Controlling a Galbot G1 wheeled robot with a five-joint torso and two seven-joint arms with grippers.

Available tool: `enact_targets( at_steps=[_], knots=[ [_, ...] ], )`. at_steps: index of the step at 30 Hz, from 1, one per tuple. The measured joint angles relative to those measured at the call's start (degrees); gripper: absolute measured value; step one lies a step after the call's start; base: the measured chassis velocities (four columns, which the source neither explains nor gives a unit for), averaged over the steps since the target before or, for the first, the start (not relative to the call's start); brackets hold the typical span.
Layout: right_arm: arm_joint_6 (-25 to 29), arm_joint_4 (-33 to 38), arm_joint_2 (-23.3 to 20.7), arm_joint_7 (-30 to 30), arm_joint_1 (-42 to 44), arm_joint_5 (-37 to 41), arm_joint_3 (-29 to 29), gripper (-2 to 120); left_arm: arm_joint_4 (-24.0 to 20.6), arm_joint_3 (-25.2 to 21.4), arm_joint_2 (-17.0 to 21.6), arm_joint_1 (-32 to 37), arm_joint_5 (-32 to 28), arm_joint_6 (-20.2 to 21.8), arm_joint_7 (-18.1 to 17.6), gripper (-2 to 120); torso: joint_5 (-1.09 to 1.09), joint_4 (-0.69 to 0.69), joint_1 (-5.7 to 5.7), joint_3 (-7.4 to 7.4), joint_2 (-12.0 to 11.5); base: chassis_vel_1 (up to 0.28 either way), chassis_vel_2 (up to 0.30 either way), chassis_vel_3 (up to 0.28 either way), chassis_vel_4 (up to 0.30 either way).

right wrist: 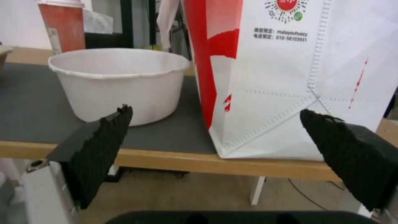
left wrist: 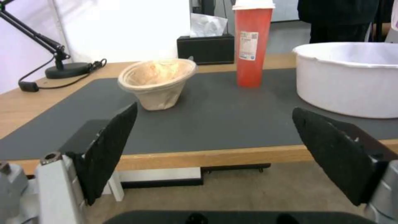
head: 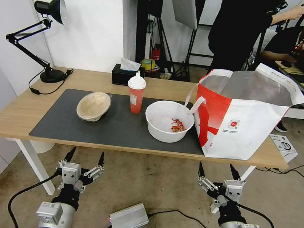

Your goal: Pick up the trash from the table and place it into the takeout bag.

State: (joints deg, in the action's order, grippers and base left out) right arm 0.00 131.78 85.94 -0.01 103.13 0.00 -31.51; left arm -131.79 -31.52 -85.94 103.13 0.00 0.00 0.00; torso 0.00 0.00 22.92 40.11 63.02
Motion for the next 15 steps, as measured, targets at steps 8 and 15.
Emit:
enact_targets(
  at_steps=[8, 15],
  knots=[
    [0.0, 0.0, 0.0, 0.0, 0.0, 0.0, 0.0, 100, 0.0, 0.0, 0.0, 0.0, 0.0, 0.0, 0.0, 100, 0.00, 0.00, 0.00, 0.00, 0.0, 0.000, 0.000, 0.000, 0.000],
    [0.0, 0.0, 0.0, 0.0, 0.0, 0.0, 0.0, 100, 0.0, 0.0, 0.0, 0.0, 0.0, 0.0, 0.0, 100, 0.00, 0.00, 0.00, 0.00, 0.0, 0.000, 0.000, 0.000, 0.000]
  ],
)
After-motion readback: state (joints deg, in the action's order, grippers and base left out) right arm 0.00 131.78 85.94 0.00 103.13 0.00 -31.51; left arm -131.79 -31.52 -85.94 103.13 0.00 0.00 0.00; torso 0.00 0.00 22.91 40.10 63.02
